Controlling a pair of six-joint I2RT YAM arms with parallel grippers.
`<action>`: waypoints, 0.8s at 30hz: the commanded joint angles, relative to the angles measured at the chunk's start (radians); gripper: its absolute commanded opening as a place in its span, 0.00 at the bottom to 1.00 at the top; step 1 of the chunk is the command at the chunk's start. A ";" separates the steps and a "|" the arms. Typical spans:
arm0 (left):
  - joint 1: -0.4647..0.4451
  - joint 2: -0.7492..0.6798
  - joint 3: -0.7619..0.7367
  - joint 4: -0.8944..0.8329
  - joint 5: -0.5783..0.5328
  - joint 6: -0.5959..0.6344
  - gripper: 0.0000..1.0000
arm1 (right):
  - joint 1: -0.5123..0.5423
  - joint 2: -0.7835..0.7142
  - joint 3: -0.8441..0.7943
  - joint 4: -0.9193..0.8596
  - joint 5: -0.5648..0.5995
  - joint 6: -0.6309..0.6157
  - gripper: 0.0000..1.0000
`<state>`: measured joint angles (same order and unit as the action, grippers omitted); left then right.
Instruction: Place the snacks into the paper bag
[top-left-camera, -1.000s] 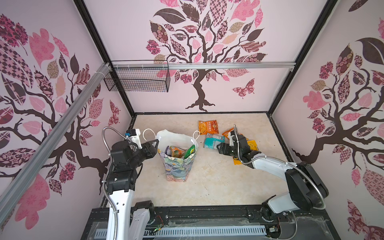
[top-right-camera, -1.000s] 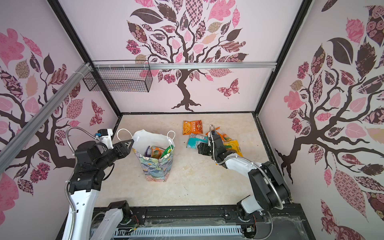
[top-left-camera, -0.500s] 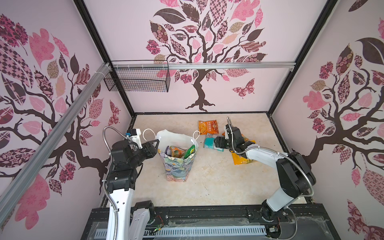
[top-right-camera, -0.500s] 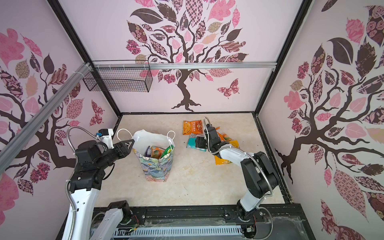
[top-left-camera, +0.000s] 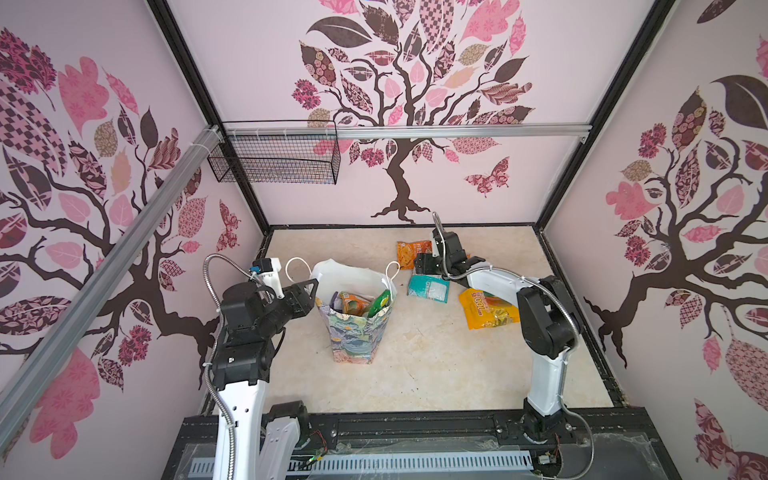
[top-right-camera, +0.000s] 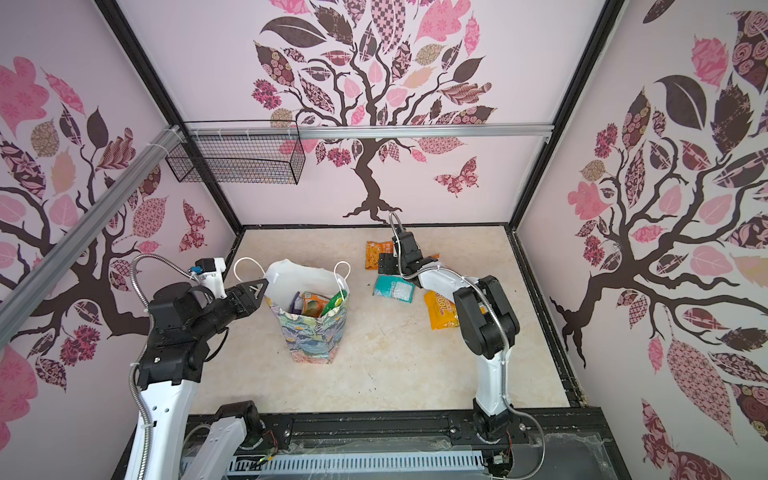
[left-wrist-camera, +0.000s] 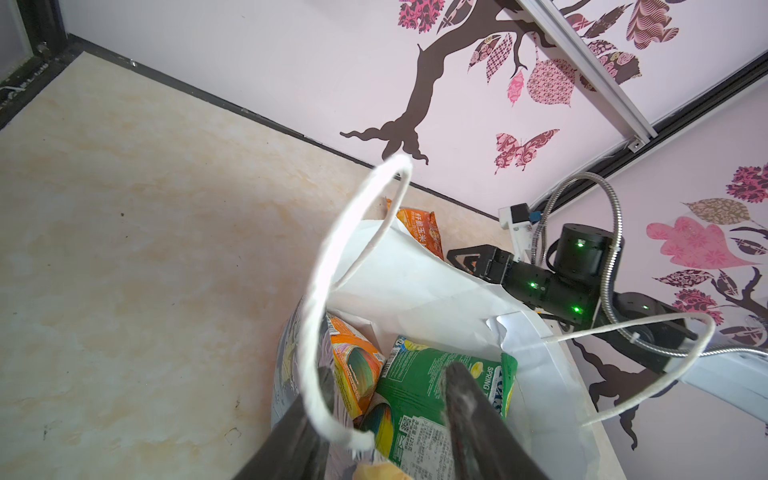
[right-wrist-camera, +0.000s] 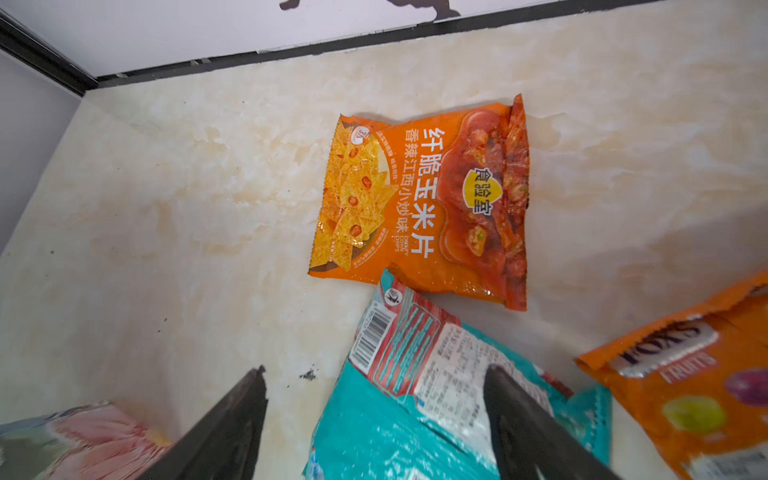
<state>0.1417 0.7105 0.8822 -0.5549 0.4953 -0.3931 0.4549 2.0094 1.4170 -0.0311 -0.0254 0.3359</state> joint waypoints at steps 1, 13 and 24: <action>0.006 -0.008 -0.024 0.027 0.004 0.002 0.47 | -0.004 0.084 0.090 -0.068 0.019 -0.037 0.84; 0.006 -0.010 -0.021 0.029 0.008 0.000 0.48 | -0.004 0.104 0.087 -0.155 -0.049 -0.096 0.85; 0.007 -0.017 -0.022 0.027 0.007 0.003 0.48 | -0.005 0.001 -0.027 -0.210 -0.200 -0.103 0.84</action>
<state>0.1444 0.7055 0.8818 -0.5549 0.4995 -0.3935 0.4507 2.0846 1.4261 -0.1581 -0.1493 0.2314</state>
